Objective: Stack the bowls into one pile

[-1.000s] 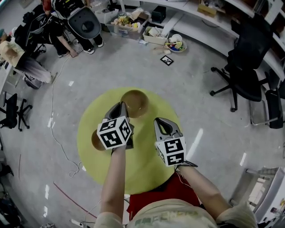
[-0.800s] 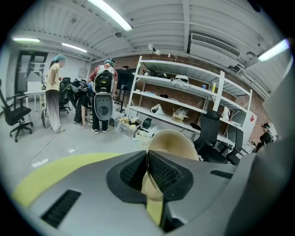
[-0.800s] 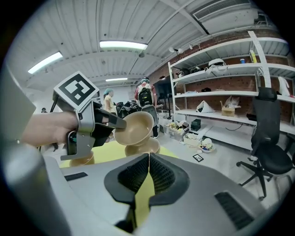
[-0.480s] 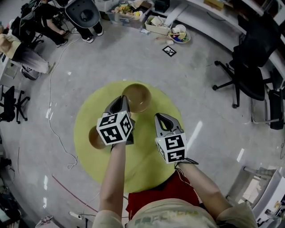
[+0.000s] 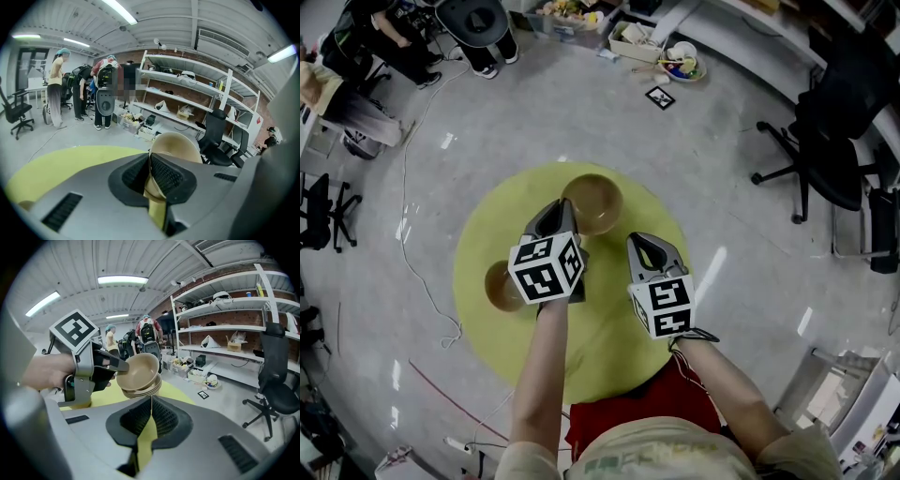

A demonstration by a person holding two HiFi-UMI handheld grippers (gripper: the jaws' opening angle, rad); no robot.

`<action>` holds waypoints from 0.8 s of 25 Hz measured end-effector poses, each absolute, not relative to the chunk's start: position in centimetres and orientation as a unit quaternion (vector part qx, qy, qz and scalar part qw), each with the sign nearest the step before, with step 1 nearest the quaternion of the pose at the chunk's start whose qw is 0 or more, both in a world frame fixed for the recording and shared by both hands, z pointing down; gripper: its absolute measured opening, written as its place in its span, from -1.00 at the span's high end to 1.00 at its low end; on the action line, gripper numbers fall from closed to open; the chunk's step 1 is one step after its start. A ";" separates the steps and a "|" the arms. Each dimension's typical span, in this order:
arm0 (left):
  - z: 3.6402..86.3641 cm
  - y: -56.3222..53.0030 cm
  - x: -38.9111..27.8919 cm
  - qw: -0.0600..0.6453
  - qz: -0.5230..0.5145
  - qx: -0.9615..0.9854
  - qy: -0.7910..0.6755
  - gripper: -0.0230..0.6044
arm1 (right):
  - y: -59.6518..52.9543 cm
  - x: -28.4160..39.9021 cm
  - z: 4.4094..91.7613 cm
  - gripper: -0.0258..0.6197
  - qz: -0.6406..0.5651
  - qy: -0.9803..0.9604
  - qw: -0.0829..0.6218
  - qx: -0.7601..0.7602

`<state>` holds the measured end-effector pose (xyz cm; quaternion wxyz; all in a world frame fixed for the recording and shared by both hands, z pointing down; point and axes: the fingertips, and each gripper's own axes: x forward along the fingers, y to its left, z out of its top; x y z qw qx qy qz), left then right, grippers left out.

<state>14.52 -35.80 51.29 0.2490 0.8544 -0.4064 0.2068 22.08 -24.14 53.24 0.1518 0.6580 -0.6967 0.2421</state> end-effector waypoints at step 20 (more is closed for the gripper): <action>53.5 -36.1 14.3 0.242 0.231 0.849 -0.409 0.82 | -24.9 22.4 54.9 0.81 0.253 -0.692 0.168 0.655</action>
